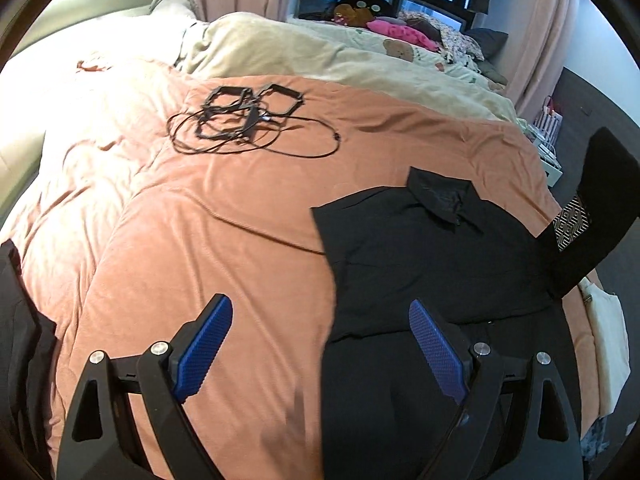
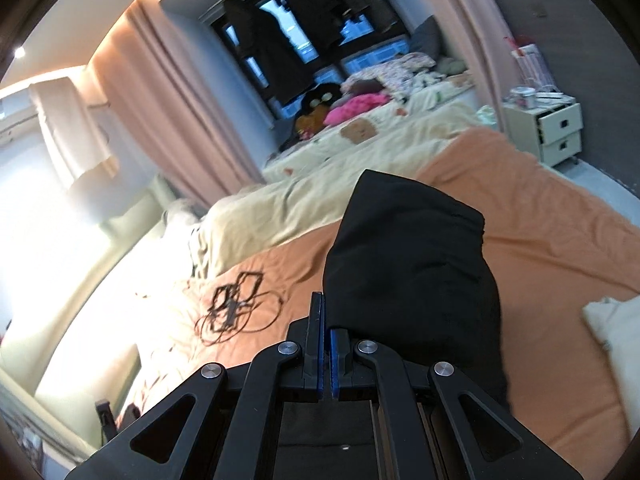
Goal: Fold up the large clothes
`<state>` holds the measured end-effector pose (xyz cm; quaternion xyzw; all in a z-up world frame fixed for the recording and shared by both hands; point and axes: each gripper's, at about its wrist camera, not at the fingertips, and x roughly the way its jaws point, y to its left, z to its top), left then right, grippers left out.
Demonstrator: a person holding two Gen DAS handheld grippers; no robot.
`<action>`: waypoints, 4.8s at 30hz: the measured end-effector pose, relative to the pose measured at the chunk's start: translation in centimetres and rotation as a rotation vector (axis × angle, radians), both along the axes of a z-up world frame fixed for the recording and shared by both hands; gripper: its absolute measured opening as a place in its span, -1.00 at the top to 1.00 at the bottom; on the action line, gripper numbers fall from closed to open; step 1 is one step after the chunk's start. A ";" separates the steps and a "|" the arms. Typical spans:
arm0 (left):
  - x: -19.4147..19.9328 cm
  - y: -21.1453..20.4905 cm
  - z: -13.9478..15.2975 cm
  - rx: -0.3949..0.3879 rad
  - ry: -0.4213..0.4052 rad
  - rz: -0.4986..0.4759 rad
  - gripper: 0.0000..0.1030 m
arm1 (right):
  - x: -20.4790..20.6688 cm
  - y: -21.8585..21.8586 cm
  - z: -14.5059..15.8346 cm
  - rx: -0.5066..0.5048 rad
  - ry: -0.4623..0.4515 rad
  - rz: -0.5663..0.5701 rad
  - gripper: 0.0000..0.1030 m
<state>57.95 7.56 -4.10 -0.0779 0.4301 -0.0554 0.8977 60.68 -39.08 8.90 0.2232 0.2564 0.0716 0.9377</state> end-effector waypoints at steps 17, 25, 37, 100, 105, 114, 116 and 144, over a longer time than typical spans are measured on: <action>-1.6 6.8 -4.0 -0.050 0.027 0.058 -0.78 | 6.8 14.2 -18.5 -0.075 0.349 0.172 -0.02; -2.0 6.4 -5.6 -0.071 0.034 0.028 -0.78 | 4.5 14.2 -20.3 -0.120 0.360 0.216 -0.52; -2.4 7.1 -6.3 -0.098 0.047 0.029 -0.78 | 4.6 6.6 -23.3 0.085 0.427 0.059 -0.42; -24.5 -2.4 -14.0 -0.207 0.209 0.021 0.29 | -21.0 -12.3 -26.1 -0.041 0.428 0.032 -0.43; -26.1 -2.2 -14.4 -0.236 0.208 0.029 0.36 | -23.6 -13.6 -27.6 -0.002 0.432 0.021 -0.40; -28.9 -1.8 -14.9 -0.301 0.196 0.016 0.36 | -27.5 -14.0 -30.1 0.190 0.405 0.060 -0.04; -29.0 -1.8 -14.9 -0.305 0.191 0.016 0.37 | -28.4 -13.9 -30.5 0.237 0.395 0.067 0.02; -31.1 0.5 -8.4 -0.357 0.036 0.040 0.83 | -29.8 -10.2 -25.6 0.342 0.262 0.166 0.80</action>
